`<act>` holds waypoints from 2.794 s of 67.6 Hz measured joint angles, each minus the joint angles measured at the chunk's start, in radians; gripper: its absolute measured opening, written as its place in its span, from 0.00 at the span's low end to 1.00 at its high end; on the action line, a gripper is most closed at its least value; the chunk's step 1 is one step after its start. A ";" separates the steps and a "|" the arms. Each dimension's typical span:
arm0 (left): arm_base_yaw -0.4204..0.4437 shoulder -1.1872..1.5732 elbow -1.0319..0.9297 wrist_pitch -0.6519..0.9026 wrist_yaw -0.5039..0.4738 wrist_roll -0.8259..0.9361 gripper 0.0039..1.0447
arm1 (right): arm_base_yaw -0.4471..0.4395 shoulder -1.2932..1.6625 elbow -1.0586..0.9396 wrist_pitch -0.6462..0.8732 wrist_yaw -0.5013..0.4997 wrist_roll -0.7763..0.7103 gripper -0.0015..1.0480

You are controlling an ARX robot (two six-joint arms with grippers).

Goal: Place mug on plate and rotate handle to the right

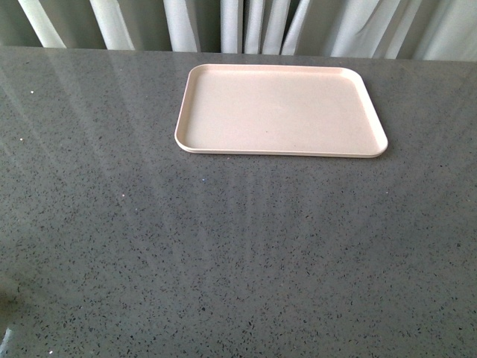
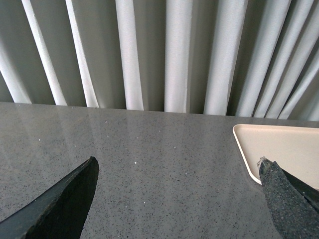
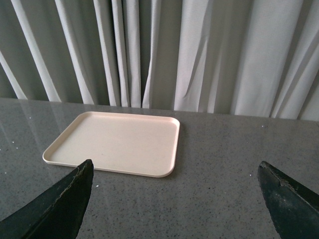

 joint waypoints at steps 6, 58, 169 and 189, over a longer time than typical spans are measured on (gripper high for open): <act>0.020 0.290 0.136 -0.142 -0.034 -0.047 0.91 | 0.000 0.000 0.000 0.000 0.000 0.000 0.91; 0.571 0.925 0.251 0.131 0.030 0.285 0.91 | 0.000 0.000 0.000 0.000 -0.001 0.000 0.91; -0.342 1.382 0.922 -0.037 -0.069 -0.187 0.02 | 0.000 0.000 0.000 0.000 -0.001 0.000 0.91; -0.388 1.493 0.972 -0.008 -0.097 -0.251 0.02 | 0.000 0.000 0.000 0.000 0.000 0.000 0.91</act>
